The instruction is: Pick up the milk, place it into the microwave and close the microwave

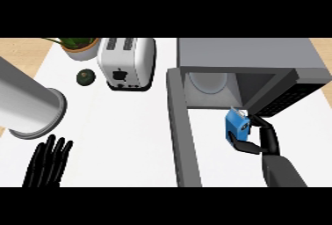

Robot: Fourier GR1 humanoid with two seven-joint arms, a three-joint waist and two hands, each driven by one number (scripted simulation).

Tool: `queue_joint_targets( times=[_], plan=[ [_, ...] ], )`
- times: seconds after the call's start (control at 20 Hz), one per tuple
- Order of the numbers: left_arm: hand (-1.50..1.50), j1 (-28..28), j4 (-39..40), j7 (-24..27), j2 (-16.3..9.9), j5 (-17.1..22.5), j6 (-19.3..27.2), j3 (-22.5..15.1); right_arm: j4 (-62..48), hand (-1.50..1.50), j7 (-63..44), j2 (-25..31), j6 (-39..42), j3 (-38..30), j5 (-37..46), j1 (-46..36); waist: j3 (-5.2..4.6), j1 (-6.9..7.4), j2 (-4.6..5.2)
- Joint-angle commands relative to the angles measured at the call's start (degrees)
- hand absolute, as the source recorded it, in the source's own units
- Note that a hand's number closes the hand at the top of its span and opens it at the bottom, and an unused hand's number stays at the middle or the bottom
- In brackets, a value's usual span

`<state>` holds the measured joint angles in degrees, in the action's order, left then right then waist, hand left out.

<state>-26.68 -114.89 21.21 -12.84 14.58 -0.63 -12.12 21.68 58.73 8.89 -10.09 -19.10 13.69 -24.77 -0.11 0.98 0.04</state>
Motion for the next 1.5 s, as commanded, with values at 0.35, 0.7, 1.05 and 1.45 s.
queue_joint_targets(
  times=[0.35,0.7,1.05,1.45],
  plan=[
    [-1.5,-4.15,2.97,4.17,-0.93,2.52,-4.83,3.96,5.89,1.5,4.71,-5.83,7.03,2.18,-3.44,2.1,0.05,-0.98,-0.3],
    [-1.5,-2.63,-0.6,-0.83,-0.57,3.43,-5.04,5.62,18.12,1.5,-5.91,-8.35,4.42,8.12,-5.93,2.46,0.09,-0.9,-0.21],
    [-1.5,-5.01,0.85,2.24,2.25,-0.81,-4.98,3.62,30.52,1.5,-15.53,-8.87,-6.98,16.75,-7.06,6.51,0.07,-0.99,-0.33],
    [-1.5,-3.13,3.91,1.94,0.7,4.1,-10.12,9.63,18.37,1.5,-20.28,-8.23,-12.46,14.66,-5.1,-6.66,0.12,-0.09,0.08]
  ],
)
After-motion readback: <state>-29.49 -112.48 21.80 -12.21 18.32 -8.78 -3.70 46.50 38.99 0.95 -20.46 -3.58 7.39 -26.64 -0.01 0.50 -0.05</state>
